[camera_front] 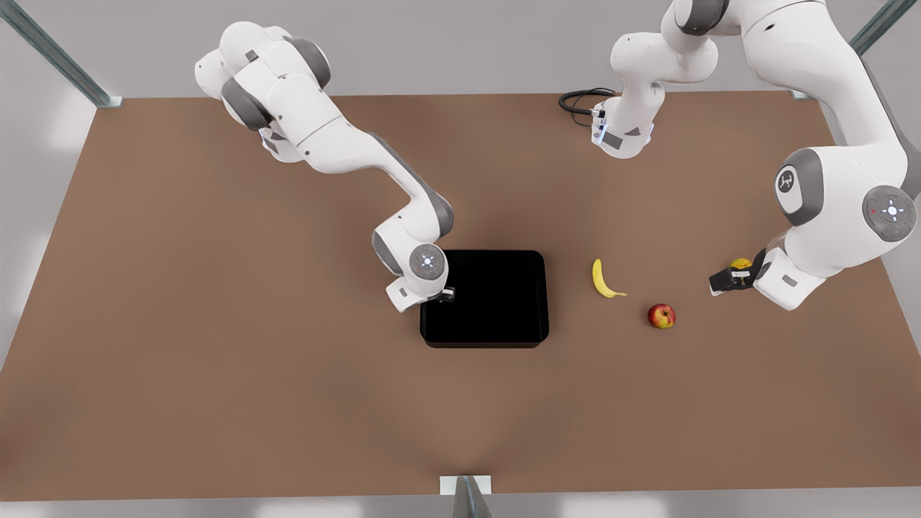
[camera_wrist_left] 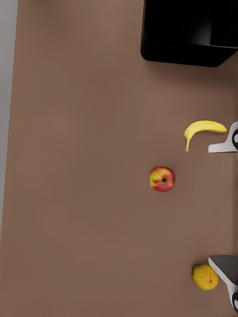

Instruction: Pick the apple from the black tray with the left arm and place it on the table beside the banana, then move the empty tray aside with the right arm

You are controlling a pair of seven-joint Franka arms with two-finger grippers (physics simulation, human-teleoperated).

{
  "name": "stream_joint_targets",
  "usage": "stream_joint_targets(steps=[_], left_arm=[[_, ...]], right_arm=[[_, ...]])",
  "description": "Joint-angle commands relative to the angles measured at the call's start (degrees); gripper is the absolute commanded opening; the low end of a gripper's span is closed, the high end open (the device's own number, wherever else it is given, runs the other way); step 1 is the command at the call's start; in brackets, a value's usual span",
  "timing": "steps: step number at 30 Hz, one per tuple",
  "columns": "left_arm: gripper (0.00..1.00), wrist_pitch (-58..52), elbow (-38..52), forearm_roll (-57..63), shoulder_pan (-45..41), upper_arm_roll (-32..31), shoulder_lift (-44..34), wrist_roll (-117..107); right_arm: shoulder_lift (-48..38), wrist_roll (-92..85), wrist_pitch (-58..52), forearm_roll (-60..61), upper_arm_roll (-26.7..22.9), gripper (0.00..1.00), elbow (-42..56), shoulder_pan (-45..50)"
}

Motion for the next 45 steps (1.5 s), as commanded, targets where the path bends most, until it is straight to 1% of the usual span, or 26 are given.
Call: stream_joint_targets(steps=[1,7,12,14,16,17,19,22,24,25,27,29,32,34,36,45], left_arm=[[1.0,-0.06,0.03,0.05,0.01,0.05,-0.06,-1.26],[1.0,-0.06,0.03,0.05,0.01,0.05,-0.06,-1.26],[1.0,-0.15,-0.06,0.14,0.01,-0.04,-0.06,-1.26],[1.0,-0.15,-0.06,0.14,0.01,-0.04,-0.06,-1.26],[1.0,-0.15,-0.06,0.14,0.01,-0.04,-0.06,-1.26],[1.0,-0.15,-0.06,0.14,0.01,-0.04,-0.06,-1.26],[1.0,-0.15,-0.06,0.14,0.01,-0.04,-0.06,-1.26],[1.0,-0.15,-0.06,0.14,0.01,-0.04,-0.06,-1.26],[1.0,-0.15,-0.06,0.14,0.01,-0.04,-0.06,-1.26],[1.0,-0.15,-0.06,0.14,0.01,-0.04,-0.06,-1.26],[1.0,-0.24,-0.15,0.14,0.01,-0.04,-0.06,-1.26],[1.0,-0.24,-0.15,0.14,-0.08,-0.04,-0.06,-1.26],[1.0,-0.24,-0.15,0.14,-0.08,-0.04,-0.06,-1.26],[1.0,-0.24,-0.15,0.14,-0.08,-0.04,-0.06,-1.26],[1.0,-0.24,-0.15,0.14,-0.08,-0.04,-0.06,-1.26],[1.0,-0.24,-0.15,0.14,-0.08,-0.04,-0.06,-1.26]], right_arm=[[-0.03,-5.23,1.58,-1.42,-0.06,0.98,-0.61,0.08],[0.06,-5.15,1.66,-1.33,-0.06,0.97,-1.93,-0.27],[0.06,-4.97,6.85,-1.33,-0.06,0.97,-5.09,-0.18],[0.23,-4.62,6.94,-1.16,-0.06,0.95,-5.09,-0.1],[0.94,-4.62,8.17,-0.89,-0.15,0.9,-5.09,-0.18],[0.94,-4.62,8.08,-0.72,-0.15,0.85,-5.09,-0.27],[1.03,-4.62,8.08,-0.63,-0.06,0.71,-5.09,-0.54],[1.03,-4.97,8.08,1.48,-0.06,0.62,-5.01,-0.62],[1.03,-4.97,7.99,1.48,-0.15,0.49,-5.01,-0.62],[1.03,-4.97,7.9,1.57,-0.15,0.45,-5.01,-0.62],[0.94,-5.06,7.82,2.71,-0.15,0.33,-5.01,-0.71],[0.94,-5.06,7.82,3.41,-0.06,0.29,-5.01,-0.98],[0.94,-4.97,7.82,3.5,-0.06,0.2,-5.01,-0.98],[0.94,-4.97,7.82,3.5,-0.06,0.15,-4.92,-0.98],[0.94,-5.06,7.73,4.03,-0.06,0.14,-4.92,-0.98],[-0.47,-4.97,6.67,4.38,0.29,0.14,-4.83,-0.98]])
